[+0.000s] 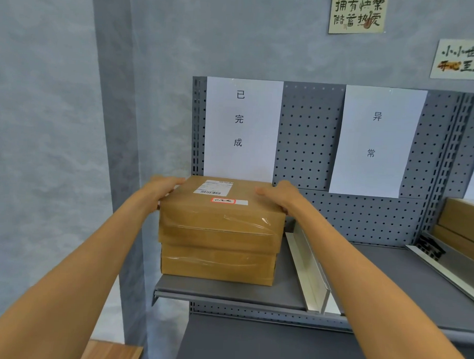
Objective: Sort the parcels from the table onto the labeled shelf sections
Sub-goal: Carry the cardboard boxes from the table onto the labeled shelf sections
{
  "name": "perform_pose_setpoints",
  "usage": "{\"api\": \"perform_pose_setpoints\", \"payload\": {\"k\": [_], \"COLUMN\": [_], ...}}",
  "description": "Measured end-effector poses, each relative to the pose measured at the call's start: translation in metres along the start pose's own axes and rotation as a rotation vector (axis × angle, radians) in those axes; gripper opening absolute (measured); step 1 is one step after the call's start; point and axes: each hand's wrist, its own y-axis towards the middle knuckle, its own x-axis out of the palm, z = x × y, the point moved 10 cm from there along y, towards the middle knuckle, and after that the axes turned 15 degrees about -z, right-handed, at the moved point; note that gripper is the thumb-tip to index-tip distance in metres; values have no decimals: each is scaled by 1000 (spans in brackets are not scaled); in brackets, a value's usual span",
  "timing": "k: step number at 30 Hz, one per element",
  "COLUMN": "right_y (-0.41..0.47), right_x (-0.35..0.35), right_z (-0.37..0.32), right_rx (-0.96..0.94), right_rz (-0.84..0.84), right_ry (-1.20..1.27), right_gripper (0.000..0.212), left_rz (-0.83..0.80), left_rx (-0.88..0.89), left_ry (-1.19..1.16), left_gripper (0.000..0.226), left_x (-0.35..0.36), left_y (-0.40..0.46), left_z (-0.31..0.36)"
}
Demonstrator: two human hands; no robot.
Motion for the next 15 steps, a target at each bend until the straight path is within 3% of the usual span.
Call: {"api": "perform_pose_setpoints", "payload": {"k": [4, 7, 11, 15], "right_y": [-9, -13, -17, -24], "right_x": [3, 13, 36, 68], "right_z": [-44, -78, -114, -143], "right_rx": [-170, -282, -427, -572], "right_rz": [86, 175, 243, 247], "right_ry": [-245, -494, -740, -805], "right_gripper": [55, 58, 59, 54], "left_rz": [190, 282, 394, 473], "left_rx": [247, 340, 378, 339], "left_ry": [389, 740, 1091, 1292], "left_gripper": [54, 58, 57, 54], "left_x": [-12, -16, -25, -48], "left_y": [-22, -45, -77, -105], "left_z": [44, 66, 79, 73]}}
